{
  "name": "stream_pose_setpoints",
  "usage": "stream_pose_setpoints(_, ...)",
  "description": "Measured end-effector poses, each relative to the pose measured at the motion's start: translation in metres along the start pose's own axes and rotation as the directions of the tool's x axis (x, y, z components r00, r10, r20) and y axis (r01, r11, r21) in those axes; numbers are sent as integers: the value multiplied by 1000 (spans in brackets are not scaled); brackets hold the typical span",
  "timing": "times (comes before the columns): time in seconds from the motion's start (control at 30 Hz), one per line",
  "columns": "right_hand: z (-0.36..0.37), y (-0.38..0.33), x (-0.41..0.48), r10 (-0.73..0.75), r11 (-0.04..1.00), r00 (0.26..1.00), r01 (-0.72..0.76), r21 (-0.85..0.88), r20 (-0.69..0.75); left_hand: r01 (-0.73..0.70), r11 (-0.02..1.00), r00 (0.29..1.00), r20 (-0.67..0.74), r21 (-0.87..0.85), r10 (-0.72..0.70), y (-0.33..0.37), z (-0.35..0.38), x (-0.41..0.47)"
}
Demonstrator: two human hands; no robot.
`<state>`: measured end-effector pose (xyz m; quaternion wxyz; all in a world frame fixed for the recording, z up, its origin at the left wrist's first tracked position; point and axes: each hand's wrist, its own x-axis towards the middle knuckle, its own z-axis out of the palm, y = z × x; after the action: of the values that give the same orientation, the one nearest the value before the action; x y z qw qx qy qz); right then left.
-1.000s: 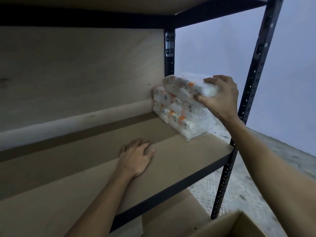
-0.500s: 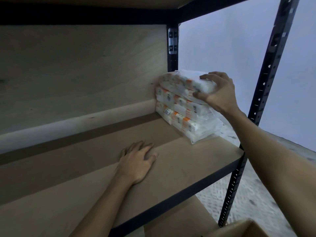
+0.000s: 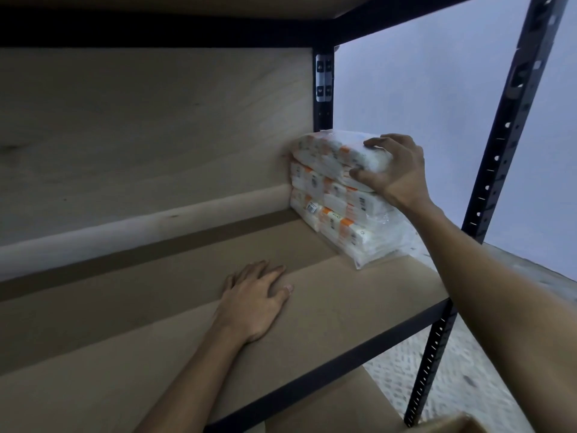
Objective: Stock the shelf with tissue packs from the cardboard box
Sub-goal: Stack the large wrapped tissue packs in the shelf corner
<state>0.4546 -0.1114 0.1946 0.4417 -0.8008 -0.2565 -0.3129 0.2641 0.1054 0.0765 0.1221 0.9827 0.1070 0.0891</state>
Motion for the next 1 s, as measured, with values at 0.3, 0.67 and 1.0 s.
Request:
stream_pose_setpoints(0.3, 3, 2, 2, 36, 999, 997, -33, -40, 66, 5, 1000, 1000, 3, 6, -5, 0, 1, 1)
stream_pose_setpoints(0.67, -11, 10, 8, 59, 993, 986, -42, -113, 159, 5, 1000, 1000, -3, 2, -5, 1, -1, -1)
stream_pose_setpoints(1.0, -14, 8, 4, 38, 981, 992, -13, -195, 121, 0, 1000, 1000, -8, 14, 0, 1, -1, -1)
